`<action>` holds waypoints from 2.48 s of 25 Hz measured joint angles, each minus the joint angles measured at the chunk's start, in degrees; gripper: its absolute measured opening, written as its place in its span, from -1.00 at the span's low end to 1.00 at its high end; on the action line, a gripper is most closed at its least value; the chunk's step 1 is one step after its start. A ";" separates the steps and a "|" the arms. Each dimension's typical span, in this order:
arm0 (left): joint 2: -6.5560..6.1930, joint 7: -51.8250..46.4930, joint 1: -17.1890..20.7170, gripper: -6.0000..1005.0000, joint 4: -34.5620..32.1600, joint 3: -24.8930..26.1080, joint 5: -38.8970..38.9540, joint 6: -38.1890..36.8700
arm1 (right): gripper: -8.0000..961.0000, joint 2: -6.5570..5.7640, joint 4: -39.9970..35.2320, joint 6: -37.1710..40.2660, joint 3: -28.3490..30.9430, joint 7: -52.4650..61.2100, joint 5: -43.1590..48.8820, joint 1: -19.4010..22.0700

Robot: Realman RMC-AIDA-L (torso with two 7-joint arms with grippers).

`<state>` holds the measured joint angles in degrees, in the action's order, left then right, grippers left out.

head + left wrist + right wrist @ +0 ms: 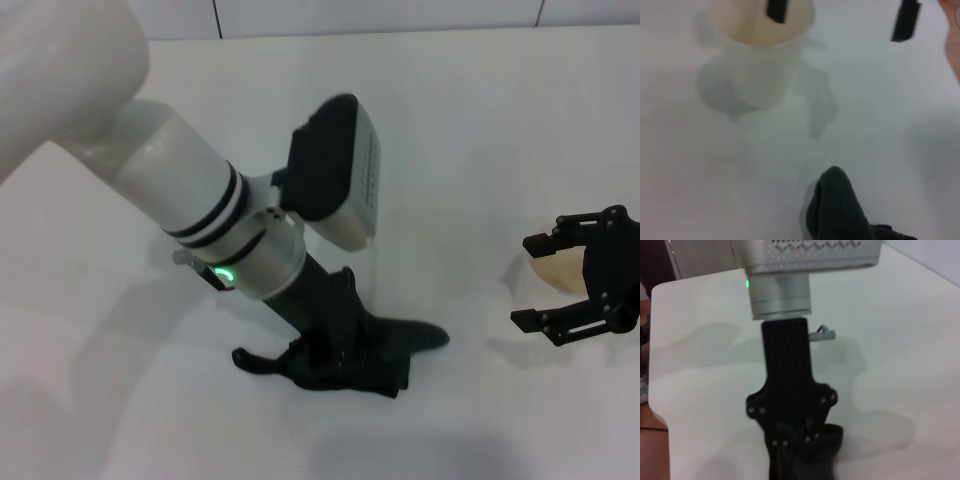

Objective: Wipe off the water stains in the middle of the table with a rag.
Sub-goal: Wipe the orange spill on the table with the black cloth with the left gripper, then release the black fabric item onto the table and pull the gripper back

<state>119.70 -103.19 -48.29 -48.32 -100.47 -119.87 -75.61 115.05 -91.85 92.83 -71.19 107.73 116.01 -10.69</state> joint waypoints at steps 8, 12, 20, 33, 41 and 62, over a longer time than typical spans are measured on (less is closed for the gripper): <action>0.06 0.10 -0.10 -0.81 -0.41 -3.99 2.43 -0.24 | 0.76 0.00 -0.42 0.00 -0.09 0.11 -0.20 0.25; -0.18 0.11 -0.02 -0.81 -0.44 -2.85 1.66 0.73 | 0.76 0.00 -0.53 -0.02 -0.09 0.11 -0.29 0.27; -0.20 -0.25 0.21 -0.81 0.28 4.84 -5.80 2.98 | 0.76 0.09 -0.49 -0.02 -0.20 0.22 -0.50 0.28; -0.33 -1.61 0.95 -0.81 -0.23 14.67 -14.59 4.63 | 0.76 0.09 -0.51 0.13 -0.35 0.62 -0.53 0.31; -0.03 -0.61 0.92 -0.81 -0.83 9.45 -9.06 4.88 | 0.76 0.09 -0.48 0.14 -0.35 0.64 -0.53 0.31; -0.61 1.91 13.88 -0.81 -12.75 17.27 -5.30 0.50 | 0.76 0.09 0.08 -0.23 0.08 0.73 -0.69 0.04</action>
<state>119.09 -101.27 -34.41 -61.07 -83.20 -125.16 -75.12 115.14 -91.77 92.60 -71.10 108.46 115.32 -10.65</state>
